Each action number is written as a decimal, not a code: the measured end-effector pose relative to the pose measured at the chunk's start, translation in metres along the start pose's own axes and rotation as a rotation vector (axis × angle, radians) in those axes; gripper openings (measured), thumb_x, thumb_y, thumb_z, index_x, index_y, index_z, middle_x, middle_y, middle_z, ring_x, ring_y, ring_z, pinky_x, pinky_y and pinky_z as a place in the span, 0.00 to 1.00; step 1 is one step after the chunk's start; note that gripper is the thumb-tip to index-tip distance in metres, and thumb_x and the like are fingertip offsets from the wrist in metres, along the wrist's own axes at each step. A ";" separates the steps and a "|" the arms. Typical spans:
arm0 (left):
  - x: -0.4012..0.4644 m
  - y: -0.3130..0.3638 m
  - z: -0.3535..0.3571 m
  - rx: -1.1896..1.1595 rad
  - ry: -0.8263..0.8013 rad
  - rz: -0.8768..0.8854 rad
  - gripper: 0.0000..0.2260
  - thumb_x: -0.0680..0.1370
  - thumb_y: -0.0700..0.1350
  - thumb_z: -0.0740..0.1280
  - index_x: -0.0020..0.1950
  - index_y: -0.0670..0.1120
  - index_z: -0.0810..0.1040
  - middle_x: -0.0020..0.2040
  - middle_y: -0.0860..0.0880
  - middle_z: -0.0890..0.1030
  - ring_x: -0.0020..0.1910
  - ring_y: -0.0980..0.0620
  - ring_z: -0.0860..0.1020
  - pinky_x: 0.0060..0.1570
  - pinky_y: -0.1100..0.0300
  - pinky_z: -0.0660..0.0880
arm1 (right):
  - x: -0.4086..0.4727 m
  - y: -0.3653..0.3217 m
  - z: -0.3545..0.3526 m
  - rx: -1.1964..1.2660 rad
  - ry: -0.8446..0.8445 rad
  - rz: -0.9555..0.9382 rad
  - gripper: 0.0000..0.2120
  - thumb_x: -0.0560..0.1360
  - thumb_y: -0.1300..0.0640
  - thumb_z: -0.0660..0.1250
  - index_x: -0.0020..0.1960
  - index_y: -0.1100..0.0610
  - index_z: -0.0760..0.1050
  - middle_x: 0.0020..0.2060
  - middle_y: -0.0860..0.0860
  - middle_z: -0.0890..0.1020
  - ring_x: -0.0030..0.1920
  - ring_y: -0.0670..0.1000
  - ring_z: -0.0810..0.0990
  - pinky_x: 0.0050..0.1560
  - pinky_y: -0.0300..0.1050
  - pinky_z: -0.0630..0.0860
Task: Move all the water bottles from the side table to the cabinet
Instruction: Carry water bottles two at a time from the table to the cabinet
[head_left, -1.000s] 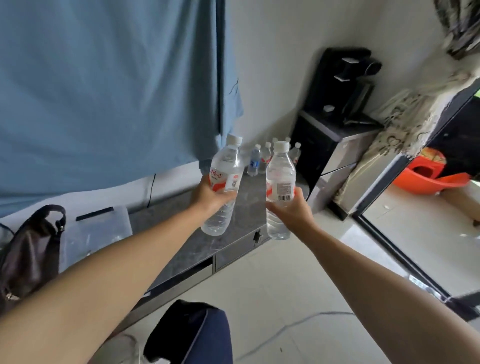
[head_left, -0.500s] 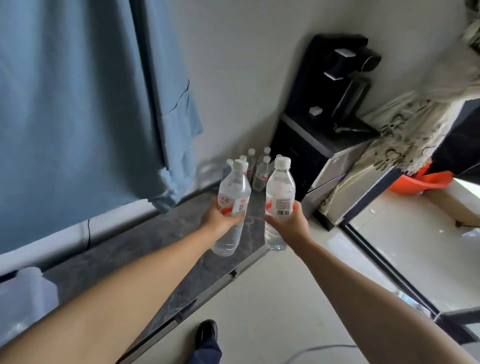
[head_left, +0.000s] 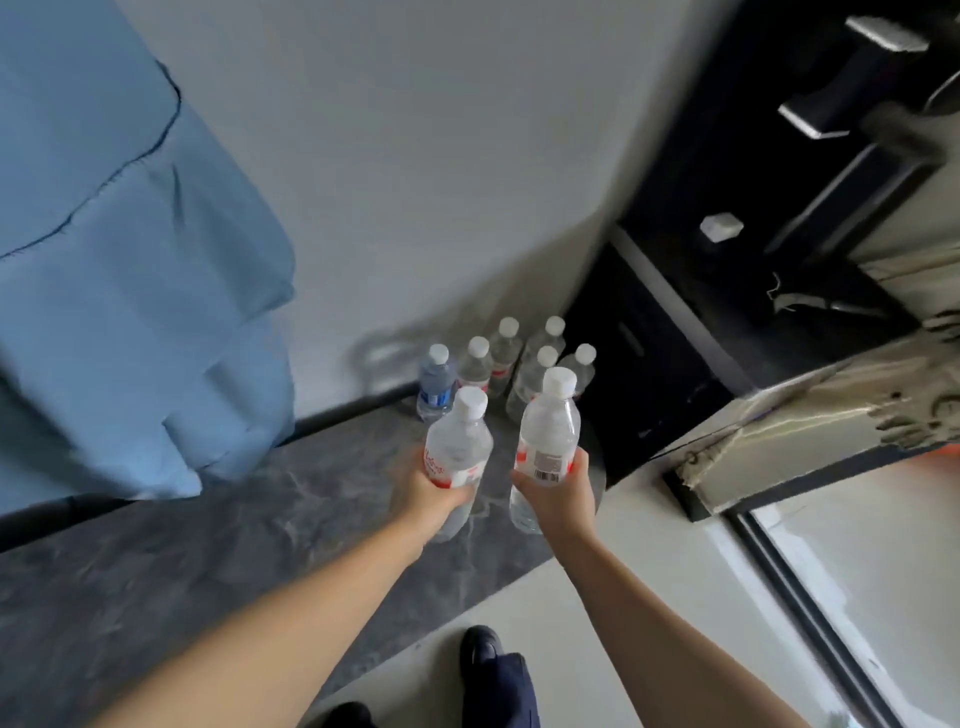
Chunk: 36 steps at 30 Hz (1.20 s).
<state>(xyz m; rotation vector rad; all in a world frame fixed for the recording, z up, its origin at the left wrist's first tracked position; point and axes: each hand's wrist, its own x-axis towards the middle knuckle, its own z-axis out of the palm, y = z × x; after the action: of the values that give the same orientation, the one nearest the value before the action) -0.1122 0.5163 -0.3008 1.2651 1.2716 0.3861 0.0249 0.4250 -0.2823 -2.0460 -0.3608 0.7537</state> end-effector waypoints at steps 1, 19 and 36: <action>0.019 -0.006 0.011 -0.018 0.017 -0.008 0.24 0.64 0.49 0.79 0.57 0.53 0.74 0.50 0.52 0.82 0.50 0.50 0.80 0.53 0.51 0.77 | 0.022 0.005 0.009 0.003 -0.026 0.002 0.29 0.64 0.54 0.78 0.57 0.43 0.64 0.47 0.41 0.79 0.47 0.45 0.79 0.38 0.36 0.71; 0.202 -0.081 0.091 -0.050 0.311 0.353 0.23 0.66 0.36 0.78 0.49 0.60 0.76 0.44 0.62 0.82 0.45 0.67 0.79 0.43 0.75 0.73 | 0.215 0.089 0.127 -0.036 -0.109 -0.081 0.33 0.70 0.54 0.74 0.71 0.47 0.63 0.65 0.49 0.76 0.64 0.53 0.75 0.61 0.48 0.72; 0.173 -0.060 0.071 0.146 0.141 0.063 0.32 0.69 0.40 0.75 0.69 0.40 0.66 0.60 0.48 0.75 0.60 0.50 0.74 0.53 0.74 0.67 | 0.185 0.055 0.099 -0.258 -0.266 0.204 0.35 0.75 0.59 0.65 0.76 0.57 0.52 0.69 0.58 0.71 0.65 0.61 0.74 0.61 0.53 0.73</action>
<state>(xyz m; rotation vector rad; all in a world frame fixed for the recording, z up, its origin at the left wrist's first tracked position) -0.0172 0.6008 -0.4500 1.4242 1.4018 0.4407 0.1026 0.5546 -0.4377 -2.2510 -0.4209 1.1611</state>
